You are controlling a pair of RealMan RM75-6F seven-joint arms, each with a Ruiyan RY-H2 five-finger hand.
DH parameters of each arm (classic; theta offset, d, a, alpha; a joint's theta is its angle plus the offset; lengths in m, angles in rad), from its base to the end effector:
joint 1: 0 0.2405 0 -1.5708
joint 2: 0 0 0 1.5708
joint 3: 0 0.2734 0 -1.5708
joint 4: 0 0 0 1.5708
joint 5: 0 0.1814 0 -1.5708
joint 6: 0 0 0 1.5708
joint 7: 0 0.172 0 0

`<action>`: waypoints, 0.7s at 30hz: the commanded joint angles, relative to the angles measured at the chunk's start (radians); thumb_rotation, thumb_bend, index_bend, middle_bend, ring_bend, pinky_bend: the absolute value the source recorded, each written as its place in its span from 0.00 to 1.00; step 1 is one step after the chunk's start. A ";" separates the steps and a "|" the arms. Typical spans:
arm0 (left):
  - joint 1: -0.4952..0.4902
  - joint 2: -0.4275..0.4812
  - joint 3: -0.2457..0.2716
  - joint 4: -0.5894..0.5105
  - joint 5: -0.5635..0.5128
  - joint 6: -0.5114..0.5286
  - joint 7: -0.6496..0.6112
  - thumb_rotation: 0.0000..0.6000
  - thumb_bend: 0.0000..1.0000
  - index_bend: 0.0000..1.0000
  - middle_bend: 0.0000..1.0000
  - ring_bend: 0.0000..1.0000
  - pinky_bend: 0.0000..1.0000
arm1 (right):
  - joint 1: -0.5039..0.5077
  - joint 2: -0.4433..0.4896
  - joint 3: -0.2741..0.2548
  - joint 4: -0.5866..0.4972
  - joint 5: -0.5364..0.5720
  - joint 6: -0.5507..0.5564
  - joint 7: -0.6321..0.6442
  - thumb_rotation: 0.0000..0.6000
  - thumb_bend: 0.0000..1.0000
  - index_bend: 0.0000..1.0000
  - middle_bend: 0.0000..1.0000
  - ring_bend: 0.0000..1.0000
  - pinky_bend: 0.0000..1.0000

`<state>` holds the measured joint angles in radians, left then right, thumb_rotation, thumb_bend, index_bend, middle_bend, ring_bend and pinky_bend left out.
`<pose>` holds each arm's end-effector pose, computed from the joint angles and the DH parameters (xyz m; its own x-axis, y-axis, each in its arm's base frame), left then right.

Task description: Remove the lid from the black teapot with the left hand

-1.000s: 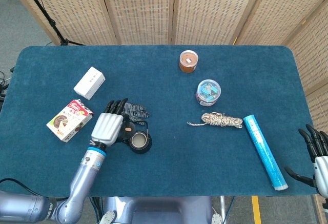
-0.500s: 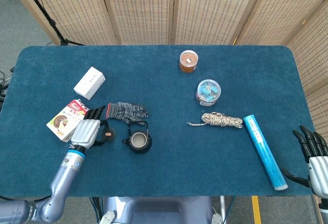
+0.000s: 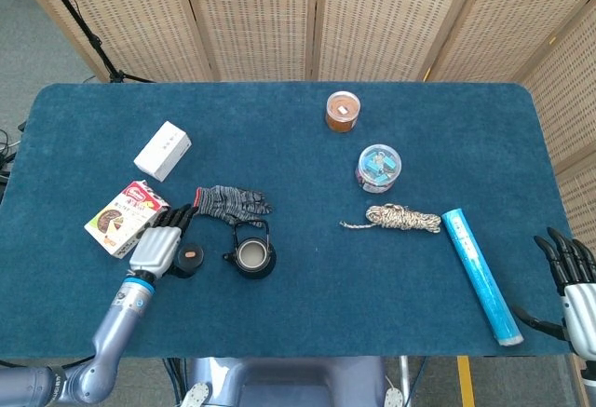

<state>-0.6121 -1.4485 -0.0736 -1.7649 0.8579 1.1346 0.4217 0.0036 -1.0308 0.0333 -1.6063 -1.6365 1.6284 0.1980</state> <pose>-0.2105 0.3157 0.0225 0.2880 0.4054 0.8676 0.9568 -0.0852 -0.2778 -0.3039 -0.1780 0.2305 0.2968 0.0768 0.9519 -0.9491 -0.0867 0.3029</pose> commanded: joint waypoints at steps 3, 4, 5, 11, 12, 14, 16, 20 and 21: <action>0.031 0.077 0.004 -0.060 0.072 0.024 -0.042 1.00 0.04 0.00 0.00 0.00 0.00 | -0.002 0.002 0.000 0.001 -0.003 0.006 0.007 1.00 0.07 0.00 0.00 0.00 0.00; 0.037 0.091 0.007 -0.070 0.087 0.031 -0.049 1.00 0.04 0.00 0.00 0.00 0.00 | -0.002 0.003 0.000 0.001 -0.004 0.007 0.008 1.00 0.07 0.00 0.00 0.00 0.00; 0.050 0.116 0.011 -0.084 0.113 0.049 -0.059 1.00 0.04 0.00 0.00 0.00 0.00 | -0.003 0.002 -0.001 0.000 -0.005 0.008 0.008 1.00 0.07 0.00 0.00 0.00 0.00; 0.141 0.237 0.043 -0.117 0.253 0.173 -0.119 1.00 0.04 0.00 0.00 0.00 0.00 | -0.004 0.002 -0.004 -0.004 -0.014 0.013 0.001 1.00 0.07 0.00 0.00 0.00 0.00; 0.161 0.253 0.049 -0.111 0.276 0.199 -0.137 1.00 0.04 0.00 0.00 0.00 0.00 | -0.004 0.002 -0.004 -0.004 -0.015 0.014 -0.001 1.00 0.07 0.00 0.00 0.00 0.00; 0.196 0.272 0.059 -0.090 0.323 0.245 -0.176 1.00 0.04 0.00 0.00 0.00 0.00 | -0.006 0.000 -0.001 -0.003 -0.010 0.018 -0.014 1.00 0.07 0.00 0.00 0.00 0.00; 0.243 0.283 0.073 -0.044 0.375 0.301 -0.236 1.00 0.04 0.00 0.00 0.00 0.00 | -0.010 -0.005 0.005 -0.004 -0.002 0.025 -0.032 1.00 0.07 0.00 0.00 0.00 0.00; 0.318 0.301 0.085 0.023 0.413 0.368 -0.373 1.00 0.04 0.00 0.00 0.00 0.00 | -0.013 -0.009 0.009 -0.005 0.001 0.034 -0.045 1.00 0.07 0.00 0.00 0.00 0.00; 0.337 0.307 0.088 0.042 0.422 0.381 -0.406 1.00 0.04 0.00 0.00 0.00 0.00 | -0.014 -0.009 0.010 -0.006 0.001 0.037 -0.048 1.00 0.07 0.00 0.00 0.00 0.00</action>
<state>-0.3393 -1.1648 -0.0020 -1.7827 1.2436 1.4634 0.1101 -0.0098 -1.0394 0.0423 -1.6116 -1.6359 1.6636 0.1517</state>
